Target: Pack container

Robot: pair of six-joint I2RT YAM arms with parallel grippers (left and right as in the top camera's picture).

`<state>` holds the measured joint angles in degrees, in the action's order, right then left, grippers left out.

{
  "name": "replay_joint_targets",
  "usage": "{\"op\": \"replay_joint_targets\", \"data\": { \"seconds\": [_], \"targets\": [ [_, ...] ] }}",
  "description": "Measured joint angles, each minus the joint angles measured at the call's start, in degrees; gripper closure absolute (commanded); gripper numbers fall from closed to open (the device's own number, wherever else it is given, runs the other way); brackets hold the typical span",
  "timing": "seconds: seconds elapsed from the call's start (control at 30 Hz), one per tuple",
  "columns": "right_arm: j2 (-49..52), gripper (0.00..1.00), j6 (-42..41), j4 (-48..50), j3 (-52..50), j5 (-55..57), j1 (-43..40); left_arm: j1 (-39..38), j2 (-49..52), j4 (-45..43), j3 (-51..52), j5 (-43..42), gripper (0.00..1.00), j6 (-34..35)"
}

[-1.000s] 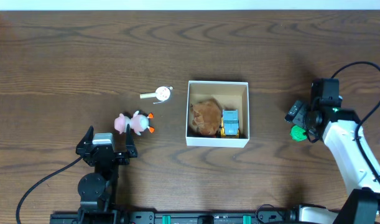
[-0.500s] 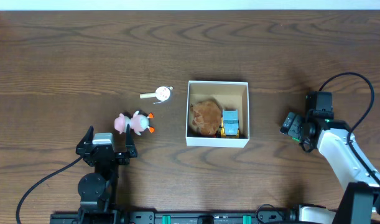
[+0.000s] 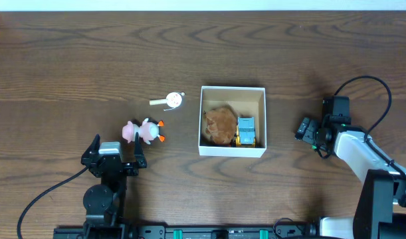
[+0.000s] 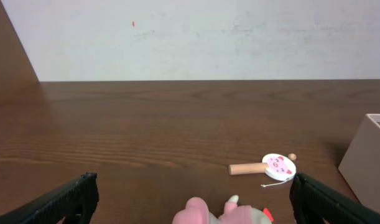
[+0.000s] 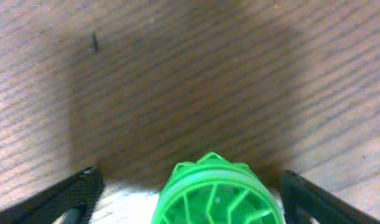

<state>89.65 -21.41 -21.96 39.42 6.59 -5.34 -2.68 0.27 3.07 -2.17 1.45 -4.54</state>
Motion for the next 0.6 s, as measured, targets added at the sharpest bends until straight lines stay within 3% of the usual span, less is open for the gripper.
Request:
{"op": "replay_joint_targets", "data": {
  "seconds": [0.17,0.27,0.6],
  "targets": [
    [0.31,0.39,0.13,-0.13,0.31,-0.02,0.0,0.0,0.0,0.0,0.0,0.0,0.02,0.0],
    [0.59,0.45,-0.07,-2.25,1.2,-0.09,-0.02,0.0,0.0,0.02,0.0,0.0,0.02,0.0],
    [2.62,0.44,0.02,-13.11,7.89,1.33,-0.02,0.0,0.0,0.0,0.0,0.0,0.02,0.0]
  ]
}}
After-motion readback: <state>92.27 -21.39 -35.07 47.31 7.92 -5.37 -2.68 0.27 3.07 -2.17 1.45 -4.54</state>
